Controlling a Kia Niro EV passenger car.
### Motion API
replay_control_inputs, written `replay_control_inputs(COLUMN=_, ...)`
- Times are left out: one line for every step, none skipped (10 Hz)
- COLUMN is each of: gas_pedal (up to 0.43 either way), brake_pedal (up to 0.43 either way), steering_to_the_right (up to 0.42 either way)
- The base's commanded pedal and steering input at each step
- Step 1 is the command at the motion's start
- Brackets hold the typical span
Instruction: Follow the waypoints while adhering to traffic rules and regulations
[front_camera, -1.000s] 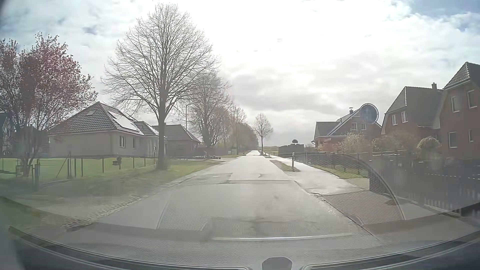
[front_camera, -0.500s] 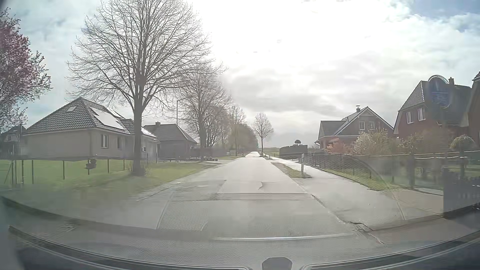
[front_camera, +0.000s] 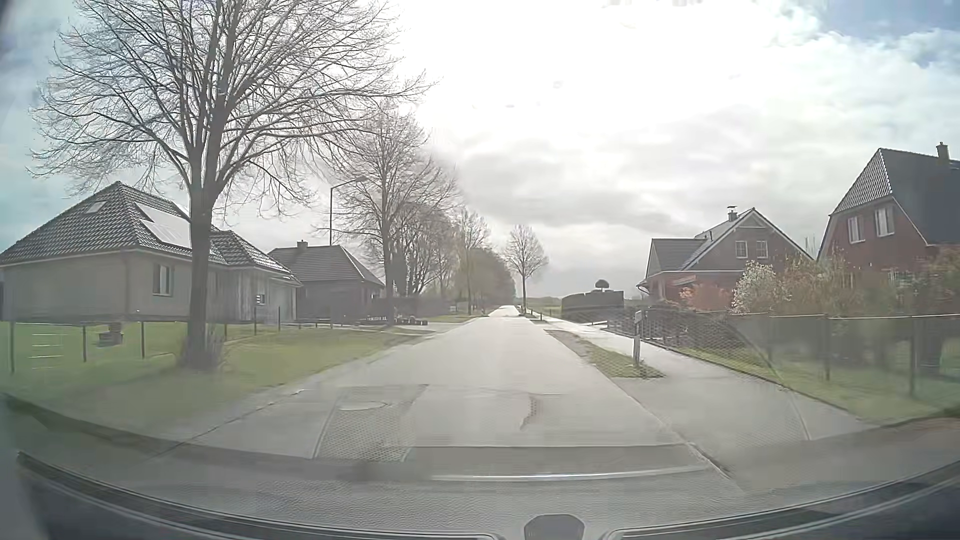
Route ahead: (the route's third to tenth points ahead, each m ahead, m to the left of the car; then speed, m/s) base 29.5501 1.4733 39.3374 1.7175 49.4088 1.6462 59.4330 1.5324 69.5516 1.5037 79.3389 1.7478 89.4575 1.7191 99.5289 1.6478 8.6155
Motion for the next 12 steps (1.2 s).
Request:
replay_control_inputs(gas_pedal=0.189, brake_pedal=0.0, steering_to_the_right=-0.004)
replay_control_inputs(gas_pedal=0.189, brake_pedal=0.0, steering_to_the_right=-0.004)
replay_control_inputs(gas_pedal=0.189, brake_pedal=0.0, steering_to_the_right=-0.004)
replay_control_inputs(gas_pedal=0.189, brake_pedal=0.0, steering_to_the_right=-0.003)
replay_control_inputs(gas_pedal=0.189, brake_pedal=0.0, steering_to_the_right=-0.002)
replay_control_inputs(gas_pedal=0.189, brake_pedal=0.0, steering_to_the_right=-0.002)
replay_control_inputs(gas_pedal=0.189, brake_pedal=0.0, steering_to_the_right=-0.003)
replay_control_inputs(gas_pedal=0.189, brake_pedal=0.0, steering_to_the_right=-0.003)
replay_control_inputs(gas_pedal=0.189, brake_pedal=0.0, steering_to_the_right=-0.005)
replay_control_inputs(gas_pedal=0.189, brake_pedal=0.0, steering_to_the_right=-0.005)
replay_control_inputs(gas_pedal=0.189, brake_pedal=0.006, steering_to_the_right=-0.006)
replay_control_inputs(gas_pedal=0.189, brake_pedal=0.0, steering_to_the_right=-0.006)
